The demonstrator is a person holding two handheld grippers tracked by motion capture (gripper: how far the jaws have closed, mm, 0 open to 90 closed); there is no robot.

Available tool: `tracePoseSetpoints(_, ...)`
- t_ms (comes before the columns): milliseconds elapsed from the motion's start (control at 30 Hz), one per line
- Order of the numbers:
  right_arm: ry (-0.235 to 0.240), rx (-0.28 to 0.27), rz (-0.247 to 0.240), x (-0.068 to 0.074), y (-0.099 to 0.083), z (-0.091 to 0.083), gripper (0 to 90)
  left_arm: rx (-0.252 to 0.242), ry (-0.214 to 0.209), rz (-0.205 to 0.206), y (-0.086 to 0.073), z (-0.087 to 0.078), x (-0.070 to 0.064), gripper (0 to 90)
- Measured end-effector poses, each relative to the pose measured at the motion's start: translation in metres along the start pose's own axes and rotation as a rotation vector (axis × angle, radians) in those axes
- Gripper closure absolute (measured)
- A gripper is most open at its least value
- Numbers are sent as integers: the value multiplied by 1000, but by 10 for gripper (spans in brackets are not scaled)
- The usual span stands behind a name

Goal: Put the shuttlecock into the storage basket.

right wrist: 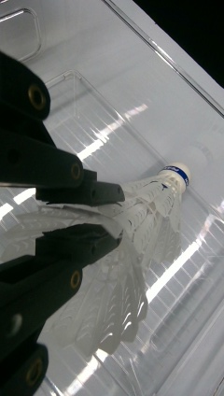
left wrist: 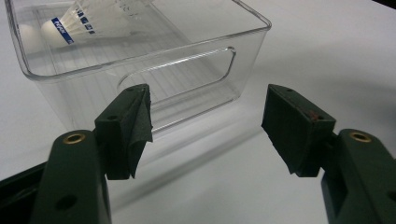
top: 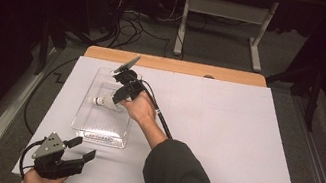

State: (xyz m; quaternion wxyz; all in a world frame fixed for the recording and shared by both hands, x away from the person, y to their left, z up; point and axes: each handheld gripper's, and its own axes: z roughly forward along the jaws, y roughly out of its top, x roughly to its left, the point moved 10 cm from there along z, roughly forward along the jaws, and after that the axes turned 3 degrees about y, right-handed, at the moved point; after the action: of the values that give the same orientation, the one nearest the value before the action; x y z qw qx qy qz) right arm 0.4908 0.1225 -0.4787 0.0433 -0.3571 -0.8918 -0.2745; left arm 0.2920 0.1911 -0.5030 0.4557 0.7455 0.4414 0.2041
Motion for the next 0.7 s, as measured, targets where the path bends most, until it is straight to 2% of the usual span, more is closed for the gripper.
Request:
tracePoseSetpoints(100,-2,-9,-7,0,0,1,878,2,5,2,0,0,0,336)
tracePoseSetpoints(267,14,-43,13,-1,2,2,896,1,6,4,0,-1,0,336)
tracePoseSetpoints(367,25,-63,32,0,3,3,896,2,6,4,0,0,0,336)
tracePoseSetpoints(700,50,-68,33,-1,3,6,861,0,2,2,0,0,0,336)
